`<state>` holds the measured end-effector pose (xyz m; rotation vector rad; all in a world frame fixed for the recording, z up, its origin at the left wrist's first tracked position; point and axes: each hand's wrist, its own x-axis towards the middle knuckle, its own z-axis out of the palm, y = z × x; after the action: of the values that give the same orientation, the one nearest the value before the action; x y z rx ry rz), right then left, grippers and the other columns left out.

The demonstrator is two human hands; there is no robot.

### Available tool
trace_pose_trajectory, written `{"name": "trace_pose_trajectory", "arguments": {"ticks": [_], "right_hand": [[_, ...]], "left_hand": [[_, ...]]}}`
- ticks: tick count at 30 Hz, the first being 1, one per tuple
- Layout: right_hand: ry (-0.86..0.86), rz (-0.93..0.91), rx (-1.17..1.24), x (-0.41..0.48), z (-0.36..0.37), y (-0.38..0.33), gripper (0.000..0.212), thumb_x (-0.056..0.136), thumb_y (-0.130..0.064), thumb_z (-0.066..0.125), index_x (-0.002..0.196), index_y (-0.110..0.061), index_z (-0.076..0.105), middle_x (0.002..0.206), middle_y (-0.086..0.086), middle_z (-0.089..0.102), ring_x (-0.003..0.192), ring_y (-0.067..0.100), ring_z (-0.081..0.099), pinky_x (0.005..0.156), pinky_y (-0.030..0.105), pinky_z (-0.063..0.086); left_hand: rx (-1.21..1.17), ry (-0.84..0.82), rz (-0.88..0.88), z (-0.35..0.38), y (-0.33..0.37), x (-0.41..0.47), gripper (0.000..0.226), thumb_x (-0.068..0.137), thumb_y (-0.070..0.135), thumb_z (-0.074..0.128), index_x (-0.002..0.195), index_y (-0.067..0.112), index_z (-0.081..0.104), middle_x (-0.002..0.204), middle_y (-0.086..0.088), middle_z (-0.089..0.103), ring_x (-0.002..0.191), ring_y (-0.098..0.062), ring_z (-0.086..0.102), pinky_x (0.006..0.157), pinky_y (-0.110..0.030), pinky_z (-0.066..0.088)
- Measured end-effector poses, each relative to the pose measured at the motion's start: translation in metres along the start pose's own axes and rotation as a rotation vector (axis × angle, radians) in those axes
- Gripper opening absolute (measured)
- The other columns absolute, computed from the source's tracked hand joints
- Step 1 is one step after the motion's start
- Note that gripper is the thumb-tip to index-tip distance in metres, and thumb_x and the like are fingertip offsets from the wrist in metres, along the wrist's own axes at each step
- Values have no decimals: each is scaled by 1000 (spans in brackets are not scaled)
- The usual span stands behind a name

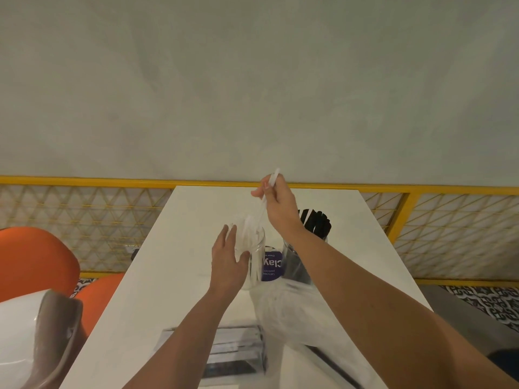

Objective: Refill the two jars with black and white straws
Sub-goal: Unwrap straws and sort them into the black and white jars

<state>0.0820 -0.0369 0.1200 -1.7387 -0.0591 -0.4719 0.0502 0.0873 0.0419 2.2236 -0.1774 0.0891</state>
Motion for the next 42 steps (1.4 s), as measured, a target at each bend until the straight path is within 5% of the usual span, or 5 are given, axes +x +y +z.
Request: {"name": "trace_pose_trajectory", "arguments": {"ticks": [14, 18, 23, 31, 42], "right_hand": [[-76, 49, -362, -18, -20, 8, 18, 92, -6, 50, 109, -7, 56, 90, 3, 58, 85, 11, 52, 72, 9, 40], [-289, 158, -464, -39, -41, 10, 9, 90, -5, 51, 90, -10, 59, 68, 5, 56, 68, 19, 55, 67, 22, 47], [-699, 493, -824, -82, -59, 44, 14, 93, -10, 49, 86, -6, 61, 70, 4, 56, 53, 11, 51, 51, 18, 43], [-840, 595, -1162, -162, -67, 123, 55, 88, -29, 59, 135, -8, 41, 138, 12, 45, 125, 28, 46, 104, 34, 35], [-713, 584, -1167, -175, -67, 141, 37, 92, -16, 49, 127, -5, 42, 132, 14, 45, 120, 31, 49, 97, 35, 40]], "left_hand": [[-23, 225, 252, 10, 19, -17, 38, 80, -4, 56, 114, 11, 58, 122, -7, 47, 116, -24, 44, 94, -18, 32], [15, 42, 289, 30, 18, -28, 27, 77, -9, 54, 97, 7, 65, 112, -7, 46, 106, -23, 47, 82, -1, 32], [337, -260, 183, 63, 4, -47, 29, 92, 15, 48, 116, 21, 62, 146, -11, 28, 129, -30, 33, 104, -32, 34], [553, -633, -58, 89, -11, -59, 46, 90, 38, 54, 129, 14, 49, 134, -10, 36, 120, -26, 44, 104, -35, 38], [281, -486, -157, 97, -26, -58, 32, 87, 4, 53, 117, 12, 60, 124, -3, 57, 114, -19, 53, 89, -15, 35]]}}
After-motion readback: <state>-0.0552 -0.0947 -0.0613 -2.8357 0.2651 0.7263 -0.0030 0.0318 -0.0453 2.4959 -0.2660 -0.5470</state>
